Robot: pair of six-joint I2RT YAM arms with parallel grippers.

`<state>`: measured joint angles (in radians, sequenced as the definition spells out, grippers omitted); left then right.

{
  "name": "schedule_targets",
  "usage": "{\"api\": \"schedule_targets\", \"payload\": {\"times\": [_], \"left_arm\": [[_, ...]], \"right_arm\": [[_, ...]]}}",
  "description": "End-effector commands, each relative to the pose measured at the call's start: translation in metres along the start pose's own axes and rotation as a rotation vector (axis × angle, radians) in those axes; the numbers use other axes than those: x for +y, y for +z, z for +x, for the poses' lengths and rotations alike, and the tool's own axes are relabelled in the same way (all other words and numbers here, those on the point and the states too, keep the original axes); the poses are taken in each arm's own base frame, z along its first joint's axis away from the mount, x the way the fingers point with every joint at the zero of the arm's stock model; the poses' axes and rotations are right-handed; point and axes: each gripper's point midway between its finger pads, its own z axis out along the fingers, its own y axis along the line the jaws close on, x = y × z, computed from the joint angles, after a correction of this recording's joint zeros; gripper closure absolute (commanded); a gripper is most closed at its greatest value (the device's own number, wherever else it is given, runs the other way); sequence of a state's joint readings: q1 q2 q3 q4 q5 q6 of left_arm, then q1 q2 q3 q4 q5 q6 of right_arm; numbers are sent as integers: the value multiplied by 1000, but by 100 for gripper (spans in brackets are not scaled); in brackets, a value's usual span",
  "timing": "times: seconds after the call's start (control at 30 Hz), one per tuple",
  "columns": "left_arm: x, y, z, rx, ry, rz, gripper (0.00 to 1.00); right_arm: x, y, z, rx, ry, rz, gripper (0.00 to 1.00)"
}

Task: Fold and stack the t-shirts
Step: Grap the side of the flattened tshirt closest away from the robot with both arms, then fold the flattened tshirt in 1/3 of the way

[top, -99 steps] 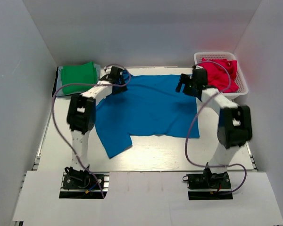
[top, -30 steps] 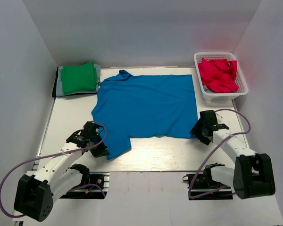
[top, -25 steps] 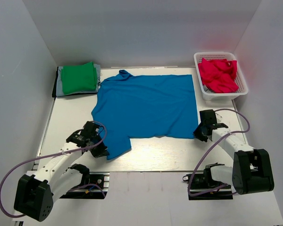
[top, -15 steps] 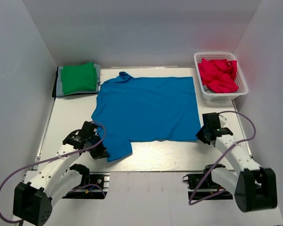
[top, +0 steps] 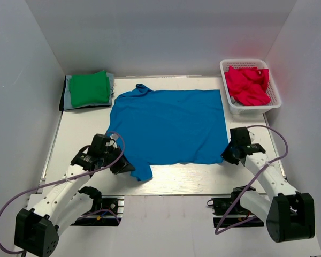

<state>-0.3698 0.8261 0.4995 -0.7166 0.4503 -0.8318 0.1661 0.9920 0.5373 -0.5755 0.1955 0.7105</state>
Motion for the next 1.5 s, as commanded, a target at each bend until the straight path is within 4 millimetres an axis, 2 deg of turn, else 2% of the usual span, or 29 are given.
{"api": "schedule_targets", "payload": {"times": [0.0, 0.03, 0.13, 0.17, 0.23, 0.27, 0.3, 0.33, 0.4, 0.43, 0.47, 0.5, 0.57, 0.6, 0.63, 0.67, 0.7, 0.73, 0.77, 0.87, 0.9, 0.93, 0.97, 1.0, 1.03, 1.1, 1.13, 1.27, 1.47], "left_arm": [[-55, -8, -33, -108, 150, 191, 100], [-55, -5, -40, -105, 147, 178, 100], [-80, -10, -70, -202, 169, 206, 100], [-87, -10, -81, -236, 168, 209, 100], [-99, -16, -101, -298, 166, 217, 100], [-94, -11, -113, -329, 144, 160, 100], [-91, -11, -122, -350, 129, 119, 100], [-96, -18, -132, -376, 119, 85, 100], [-84, -13, -152, -425, 85, -24, 100], [-91, -18, -162, -452, 85, -33, 100], [-87, -18, -170, -478, 65, -67, 100], [-88, -16, -175, -487, 51, -79, 100], [-86, -9, -194, -510, 23, -124, 100], [-84, -7, -199, -510, 15, -152, 100], [-93, -11, -211, -531, 14, -161, 100], [-76, -3, -219, -526, -12, -250, 100], [-82, -5, -229, -547, -13, -258, 100], [-79, -2, -241, -560, -15, -286, 100], [-79, -2, -241, -561, -15, -286, 100], [-73, 3, -261, -579, -28, -326, 100], [-76, 4, -265, -584, -27, -322, 100], [-71, 9, -269, -577, -37, -337, 100], [-73, 10, -273, -579, -37, -335, 100], [-66, 10, -277, -587, -48, -353, 100], [-67, 11, -279, -587, -48, -353, 100], [-55, 8, -290, -622, -78, -394, 100], [-59, 4, -294, -640, -77, -392, 100], [-51, -1, -310, -691, -95, -427, 100], [-40, -7, -326, -753, -143, -436, 100]], "right_arm": [[38, -8, -30, -61, -30, -124, 100], [43, -9, -38, -88, -42, -142, 100], [55, -10, -52, -102, -76, -159, 100], [64, -14, -63, -123, -77, -174, 100], [70, -9, -69, -125, -75, -179, 100], [78, -12, -76, -136, -79, -200, 100], [78, -7, -77, -124, -75, -183, 100], [84, -10, -87, -145, -70, -193, 100], [92, -11, -100, -173, -64, -191, 100], [97, -14, -110, -194, -58, -200, 100], [101, -15, -114, -207, -65, -208, 100], [109, -21, -128, -231, -56, -211, 100], [109, -14, -132, -224, -56, -182, 100], [116, -20, -144, -251, -53, -194, 100], [114, -12, -145, -239, -51, -165, 100], [115, -12, -148, -245, -52, -159, 100], [120, -16, -158, -267, -52, -160, 100], [123, -13, -166, -276, -50, -147, 100], [122, -10, -165, -268, -50, -140, 100], [125, -1, -171, -263, -53, -114, 100], [124, 5, -174, -258, -50, -96, 100], [127, 2, -183, -278, -45, -95, 100], [127, 7, -182, -268, -42, -84, 100], [126, 16, -180, -253, -47, -66, 100], [127, 12, -189, -275, -35, -67, 100], [124, 20, -191, -268, -23, -40, 100], [123, 21, -194, -272, -20, -34, 100], [123, 35, -196, -249, -16, -16, 100], [118, 41, -206, -262, 5, 20, 100]]}}
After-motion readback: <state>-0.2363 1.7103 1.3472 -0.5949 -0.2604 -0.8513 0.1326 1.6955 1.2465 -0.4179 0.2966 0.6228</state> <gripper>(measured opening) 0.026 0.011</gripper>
